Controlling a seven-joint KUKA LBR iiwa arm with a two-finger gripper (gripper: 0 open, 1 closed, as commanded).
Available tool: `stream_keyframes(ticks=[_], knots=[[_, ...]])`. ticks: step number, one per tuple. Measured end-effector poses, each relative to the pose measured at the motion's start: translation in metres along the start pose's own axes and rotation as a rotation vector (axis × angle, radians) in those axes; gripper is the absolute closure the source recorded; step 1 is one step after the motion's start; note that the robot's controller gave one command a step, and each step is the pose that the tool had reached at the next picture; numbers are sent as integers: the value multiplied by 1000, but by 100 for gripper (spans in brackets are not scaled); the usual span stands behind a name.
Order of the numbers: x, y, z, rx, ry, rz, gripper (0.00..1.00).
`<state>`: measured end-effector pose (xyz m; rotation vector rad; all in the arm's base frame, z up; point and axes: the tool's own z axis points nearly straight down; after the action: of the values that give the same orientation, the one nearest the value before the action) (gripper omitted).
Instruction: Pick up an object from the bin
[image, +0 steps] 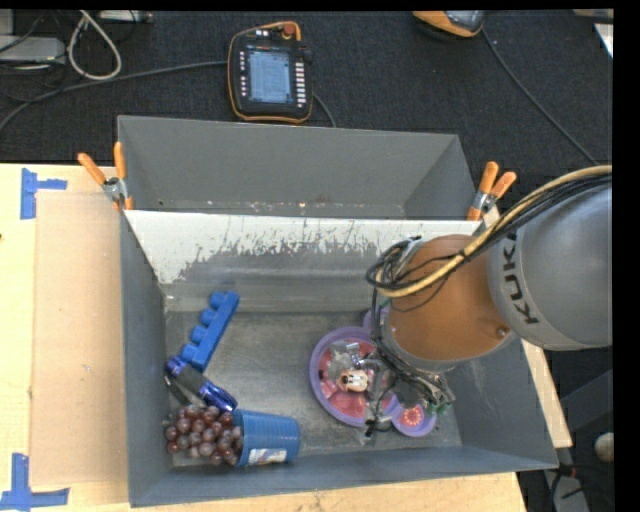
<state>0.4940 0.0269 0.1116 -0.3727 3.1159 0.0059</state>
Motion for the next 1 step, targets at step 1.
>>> stream_keyframes(ticks=[1], knots=[[13, -16, 28, -3, 5, 41, 0]])
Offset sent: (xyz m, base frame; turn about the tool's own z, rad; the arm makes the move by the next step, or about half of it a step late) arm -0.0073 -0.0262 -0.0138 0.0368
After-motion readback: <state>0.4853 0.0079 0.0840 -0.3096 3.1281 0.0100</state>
